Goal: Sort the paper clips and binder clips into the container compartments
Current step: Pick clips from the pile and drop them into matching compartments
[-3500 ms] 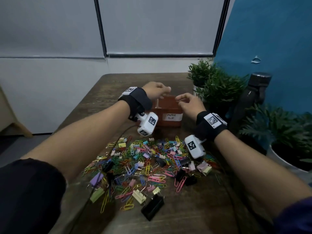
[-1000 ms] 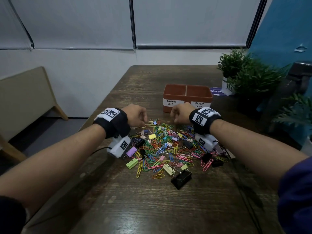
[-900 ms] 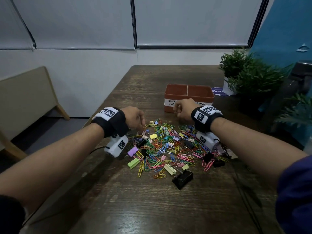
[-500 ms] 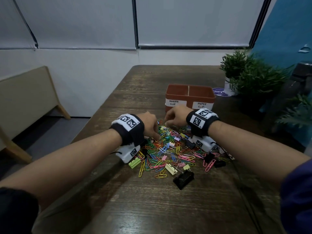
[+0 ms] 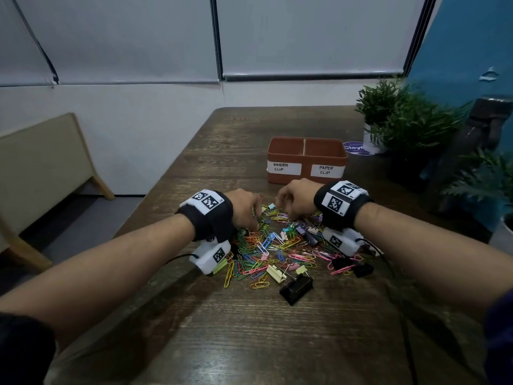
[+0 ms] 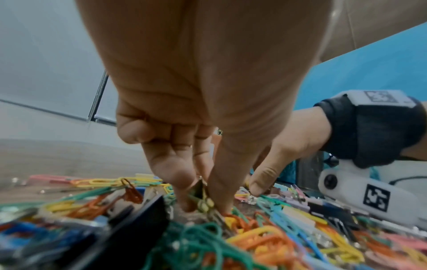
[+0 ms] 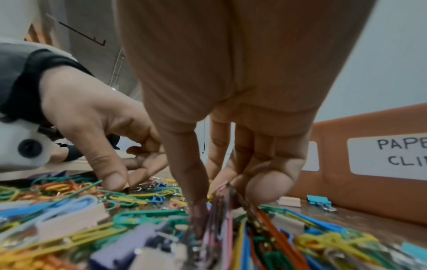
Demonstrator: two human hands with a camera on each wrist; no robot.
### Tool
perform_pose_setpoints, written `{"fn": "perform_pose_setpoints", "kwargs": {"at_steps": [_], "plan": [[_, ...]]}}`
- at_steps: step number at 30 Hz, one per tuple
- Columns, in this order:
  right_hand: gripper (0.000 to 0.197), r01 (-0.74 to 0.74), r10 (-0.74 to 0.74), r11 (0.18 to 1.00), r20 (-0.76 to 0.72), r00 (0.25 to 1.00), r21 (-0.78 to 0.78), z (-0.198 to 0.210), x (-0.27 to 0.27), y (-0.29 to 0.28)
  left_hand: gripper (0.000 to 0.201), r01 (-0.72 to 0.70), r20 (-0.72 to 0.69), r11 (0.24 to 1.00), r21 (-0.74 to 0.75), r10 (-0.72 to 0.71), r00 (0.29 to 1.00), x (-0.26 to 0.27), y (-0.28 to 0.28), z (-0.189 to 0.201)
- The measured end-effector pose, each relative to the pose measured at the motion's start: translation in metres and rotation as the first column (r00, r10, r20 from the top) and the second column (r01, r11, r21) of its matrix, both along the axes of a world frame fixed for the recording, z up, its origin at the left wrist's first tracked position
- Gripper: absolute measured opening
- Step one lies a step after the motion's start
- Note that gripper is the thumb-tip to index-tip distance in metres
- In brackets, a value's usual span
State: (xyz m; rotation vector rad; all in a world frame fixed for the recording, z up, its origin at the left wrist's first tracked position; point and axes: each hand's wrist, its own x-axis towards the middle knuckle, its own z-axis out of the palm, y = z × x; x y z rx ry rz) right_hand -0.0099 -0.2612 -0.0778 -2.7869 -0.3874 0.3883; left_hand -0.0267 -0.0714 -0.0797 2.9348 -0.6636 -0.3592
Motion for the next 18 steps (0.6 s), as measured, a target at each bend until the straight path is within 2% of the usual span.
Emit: {"fn": "perform_pose_setpoints", "kwargs": {"at_steps": [3, 6, 8, 11, 14, 18], "plan": [[0.032, 0.001, -0.001, 1.0, -0.004, 1.0, 0.018, 0.0, -0.004, -0.003, 0.031, -0.028, -0.068, 0.998, -0.062, 0.023, 0.997, 0.006, 0.0, 0.004], [0.034, -0.003, 0.003, 0.999, 0.002, 1.0, 0.035, 0.002, -0.004, -0.004, 0.029, -0.048, -0.015, 0.985, -0.167, 0.046, 0.999, 0.029, 0.004, 0.019], [0.033, -0.005, 0.004, 0.999, 0.019, 1.0, 0.051, 0.003, -0.002, -0.004, 0.024, -0.108, 0.029, 0.961, -0.253, 0.119, 0.992, 0.049, 0.01, 0.027], [0.021, -0.023, 0.015, 0.997, 0.124, 0.992, 0.069, 0.004, 0.002, -0.002, 0.012, -0.22, 0.068, 0.92, -0.326, 0.255, 0.965, 0.078, 0.022, 0.026], [0.022, -0.08, 0.069, 0.995, 0.171, 0.983, 0.058, 0.002, 0.008, 0.004, 0.007, -0.303, 0.076, 0.907, -0.293, 0.338, 0.938, 0.092, 0.027, 0.016], [0.047, -0.158, 0.16, 0.987, 0.106, 0.981, -0.028, -0.004, 0.014, 0.015, 0.009, -0.256, 0.11, 0.957, -0.133, 0.271, 0.956, 0.091, 0.023, 0.004]]}}
